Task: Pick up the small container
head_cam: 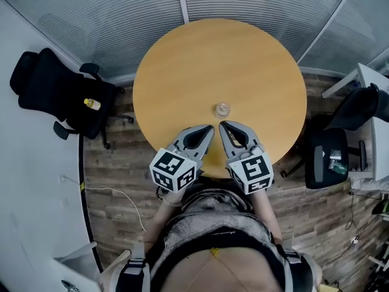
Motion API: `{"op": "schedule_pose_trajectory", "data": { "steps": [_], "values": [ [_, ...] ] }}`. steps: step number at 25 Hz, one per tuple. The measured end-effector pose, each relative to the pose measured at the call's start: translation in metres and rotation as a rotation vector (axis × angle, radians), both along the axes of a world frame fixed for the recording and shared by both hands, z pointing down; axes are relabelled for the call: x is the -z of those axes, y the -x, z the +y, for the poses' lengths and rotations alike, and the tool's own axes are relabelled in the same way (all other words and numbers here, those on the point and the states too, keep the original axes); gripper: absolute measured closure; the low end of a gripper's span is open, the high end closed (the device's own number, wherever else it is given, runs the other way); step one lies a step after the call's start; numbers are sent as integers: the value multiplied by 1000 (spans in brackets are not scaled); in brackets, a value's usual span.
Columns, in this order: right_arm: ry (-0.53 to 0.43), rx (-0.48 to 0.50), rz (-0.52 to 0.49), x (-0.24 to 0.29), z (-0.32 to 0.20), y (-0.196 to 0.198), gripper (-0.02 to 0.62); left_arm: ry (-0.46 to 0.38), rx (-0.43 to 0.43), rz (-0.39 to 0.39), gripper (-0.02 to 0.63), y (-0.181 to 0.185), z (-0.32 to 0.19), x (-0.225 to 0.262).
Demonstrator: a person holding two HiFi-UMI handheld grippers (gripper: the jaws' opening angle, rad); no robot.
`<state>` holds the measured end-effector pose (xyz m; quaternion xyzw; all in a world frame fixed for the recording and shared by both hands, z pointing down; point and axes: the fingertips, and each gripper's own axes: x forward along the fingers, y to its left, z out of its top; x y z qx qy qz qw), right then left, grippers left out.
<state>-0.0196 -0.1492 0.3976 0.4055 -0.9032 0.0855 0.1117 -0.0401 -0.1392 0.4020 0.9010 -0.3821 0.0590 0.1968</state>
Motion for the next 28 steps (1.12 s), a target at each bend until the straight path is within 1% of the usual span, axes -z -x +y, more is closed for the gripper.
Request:
{"op": "schedule_pose_trajectory", "data": {
  "steps": [4,8,13,17,20,24,28],
  "values": [
    [-25,15,-42,10,-10,-19,574,-22,17,8,601,-17,-8,9],
    [-42,25,-41,11,-17,-35,574,-50,52,17,601,-31,-13,17],
    [-38,38,-74,11,-23,-52,576,-69,95,21,601,-45,-15,21],
    [-47,66,-46,12,-26,-56,575,-75,126,46,601,-52,-14,24],
    [-62,97,-34,15,-25,-57,575,-76,146,49,601,-55,-14,23],
    [-73,130,-15,14,-23,-60,575,-74,179,33,601,-56,-12,21],
    [-65,138,-16,12,-27,-68,575,-73,206,18,601,-59,-11,18]
  ]
}}
